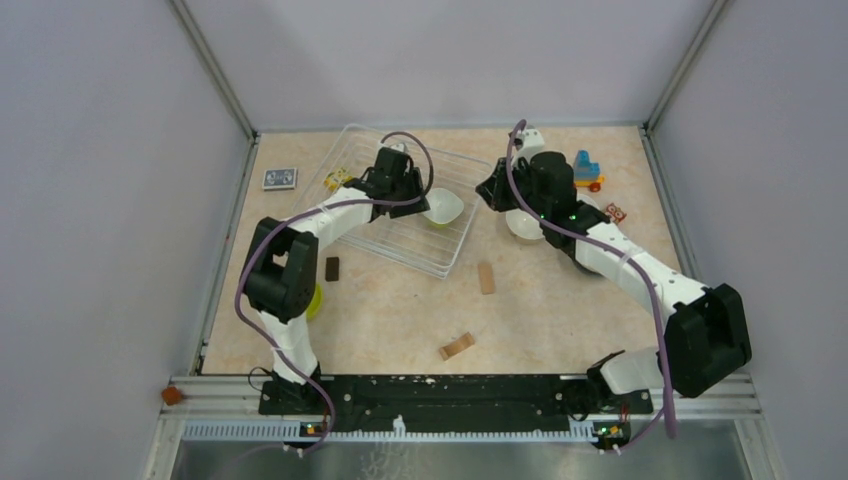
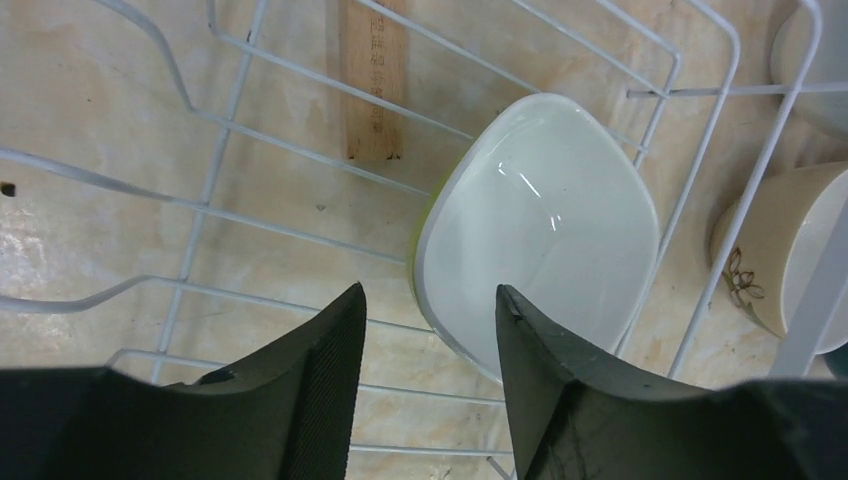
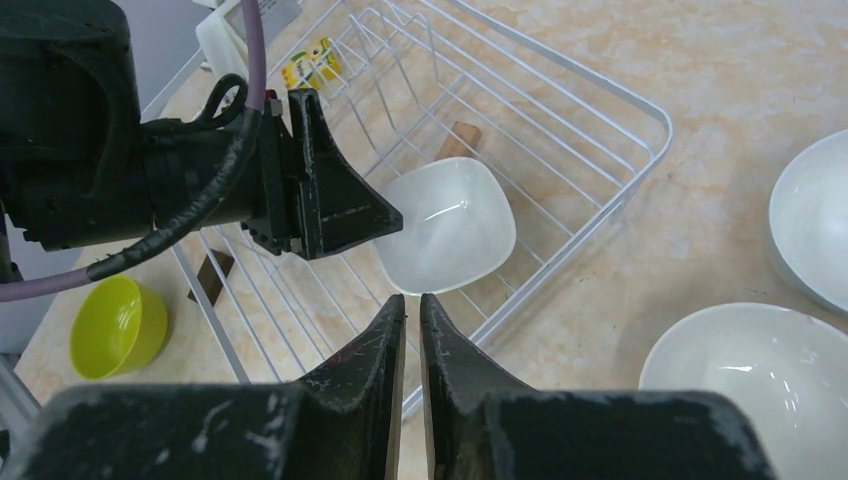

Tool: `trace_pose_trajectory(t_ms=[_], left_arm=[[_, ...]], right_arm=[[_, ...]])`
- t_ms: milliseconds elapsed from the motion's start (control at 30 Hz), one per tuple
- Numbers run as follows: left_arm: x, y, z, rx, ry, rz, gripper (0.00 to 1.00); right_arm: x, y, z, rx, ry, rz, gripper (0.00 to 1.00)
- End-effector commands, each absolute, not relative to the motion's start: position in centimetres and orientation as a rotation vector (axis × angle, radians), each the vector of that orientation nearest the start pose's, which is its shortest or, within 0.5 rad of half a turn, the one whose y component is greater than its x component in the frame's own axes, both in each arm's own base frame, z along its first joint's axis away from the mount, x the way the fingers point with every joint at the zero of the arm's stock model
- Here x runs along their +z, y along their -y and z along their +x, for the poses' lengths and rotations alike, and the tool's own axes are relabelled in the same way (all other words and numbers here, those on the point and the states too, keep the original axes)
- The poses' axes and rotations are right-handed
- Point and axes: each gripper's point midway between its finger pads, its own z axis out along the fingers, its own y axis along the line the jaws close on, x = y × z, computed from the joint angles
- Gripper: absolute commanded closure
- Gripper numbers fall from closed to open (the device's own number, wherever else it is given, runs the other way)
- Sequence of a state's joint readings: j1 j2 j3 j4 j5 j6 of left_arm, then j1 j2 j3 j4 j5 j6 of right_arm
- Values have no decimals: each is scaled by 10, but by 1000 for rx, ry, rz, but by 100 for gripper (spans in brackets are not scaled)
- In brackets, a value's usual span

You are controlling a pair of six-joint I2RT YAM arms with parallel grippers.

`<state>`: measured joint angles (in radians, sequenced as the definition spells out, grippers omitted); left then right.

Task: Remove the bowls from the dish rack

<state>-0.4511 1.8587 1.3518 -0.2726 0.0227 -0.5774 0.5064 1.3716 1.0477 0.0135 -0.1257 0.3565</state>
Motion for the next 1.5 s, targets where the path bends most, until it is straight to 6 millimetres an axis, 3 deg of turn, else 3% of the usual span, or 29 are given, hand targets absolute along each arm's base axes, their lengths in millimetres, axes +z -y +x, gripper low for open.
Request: trace_pose_trajectory(t_ms=[0,167,233,300,500,633,733,967,1167,1467], left_arm=[[110,251,436,-585,-2392,-128,46],[105,246,439,-550,-2390,-154,68],[110,243,440,-530,-2374,-154,87],[120,234,444,-484,-2338,-166,99],[182,208,443,-407,-2167,-210,100],[228,206,430,-475,-2053,-170,100],[255,218,415,-580,-1996,-49,100],[287,256,376,-865,-1950,198,100],[269,282,363,-913,-2031,294,100],[267,361,326,-942,-1988,545,100]], right_arm=[[261,-243,365,704,-1855,-237,89],[262,-242,363,702,-1856,-238,89],[264,-241,362,698,-1853,-238,89],[266,-238,361,691,-1848,-238,89],[284,-228,354,669,-1790,-227,89],[299,-220,344,665,-1731,-225,89],[309,-208,335,638,-1697,-206,89],[321,-172,311,538,-1641,-150,89],[328,-127,286,419,-1580,-29,88],[334,-63,256,302,-1446,218,70]])
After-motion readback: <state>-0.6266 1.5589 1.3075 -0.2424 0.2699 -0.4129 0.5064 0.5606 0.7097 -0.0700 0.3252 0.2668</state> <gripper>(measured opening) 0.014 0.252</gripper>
